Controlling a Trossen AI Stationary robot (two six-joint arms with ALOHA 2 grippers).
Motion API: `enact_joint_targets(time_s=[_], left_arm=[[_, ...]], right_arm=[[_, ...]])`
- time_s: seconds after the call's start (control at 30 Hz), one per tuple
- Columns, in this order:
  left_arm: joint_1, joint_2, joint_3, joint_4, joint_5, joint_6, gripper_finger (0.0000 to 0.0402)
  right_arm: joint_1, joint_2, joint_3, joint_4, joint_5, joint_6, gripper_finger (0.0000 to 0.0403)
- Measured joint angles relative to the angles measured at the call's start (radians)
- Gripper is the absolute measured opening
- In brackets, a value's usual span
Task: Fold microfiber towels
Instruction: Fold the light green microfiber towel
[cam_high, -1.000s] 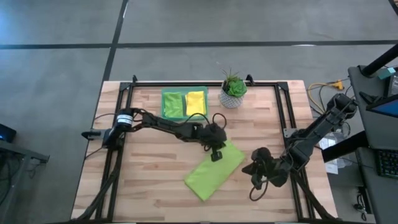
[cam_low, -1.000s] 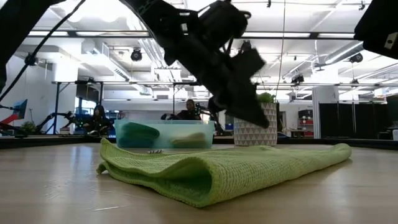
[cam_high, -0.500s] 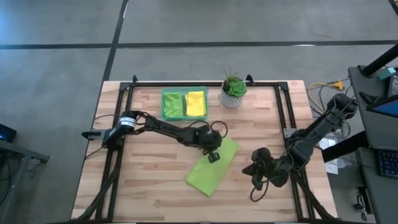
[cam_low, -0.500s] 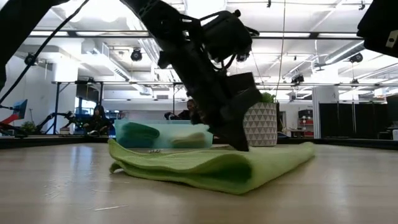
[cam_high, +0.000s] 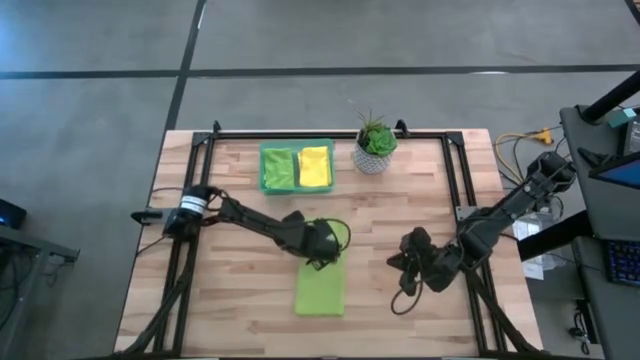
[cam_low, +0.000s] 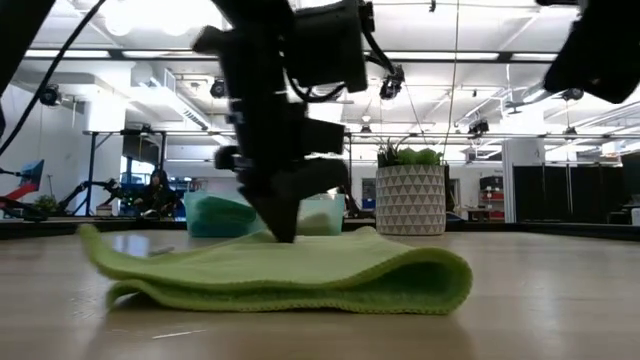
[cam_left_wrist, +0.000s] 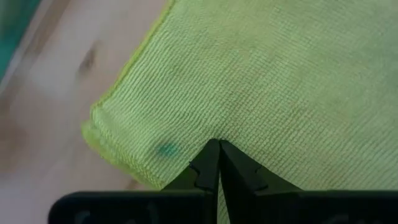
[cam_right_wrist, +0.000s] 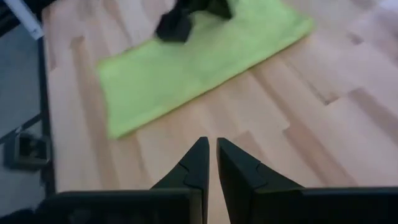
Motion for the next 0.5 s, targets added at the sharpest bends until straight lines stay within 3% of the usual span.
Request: enact_joint_targets(time_s=[0.23,0.33,0.5], left_arm=[[-0.066,-0.148,-0.004,-0.009,-0.180,-0.024,0.0000],[-0.086,-0.223,-0.011,0.043,-0.219,0.117,0.0000],[-0.144,-0.355,-0.034,0.119,-0.193,0.417,0.0000]], right_arm=[[-0.086,0.005,0.000,0.076,0.049,-0.062,0.0028],[-0.114,0.021,-0.001,0.170,0.068,-0.132,0.0028],[-0.155,0.083,-0.001,0.383,0.066,-0.297,0.0028]])
